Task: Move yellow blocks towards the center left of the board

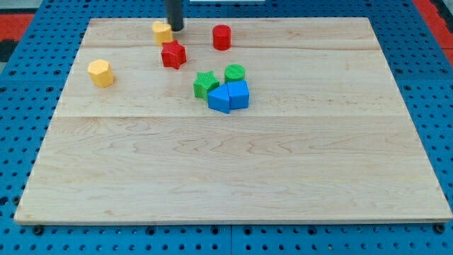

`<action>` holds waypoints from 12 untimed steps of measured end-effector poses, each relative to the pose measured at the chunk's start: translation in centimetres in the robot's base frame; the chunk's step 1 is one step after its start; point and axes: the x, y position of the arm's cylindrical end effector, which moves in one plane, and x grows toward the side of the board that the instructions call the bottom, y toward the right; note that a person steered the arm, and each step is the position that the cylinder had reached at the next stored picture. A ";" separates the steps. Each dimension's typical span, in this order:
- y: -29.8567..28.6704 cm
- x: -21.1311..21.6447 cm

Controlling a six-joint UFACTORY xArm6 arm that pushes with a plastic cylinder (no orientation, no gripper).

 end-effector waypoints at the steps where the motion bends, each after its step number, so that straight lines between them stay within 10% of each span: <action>1: -4.6 1.9; 6: -2.7 12.3; 12: -8.4 9.5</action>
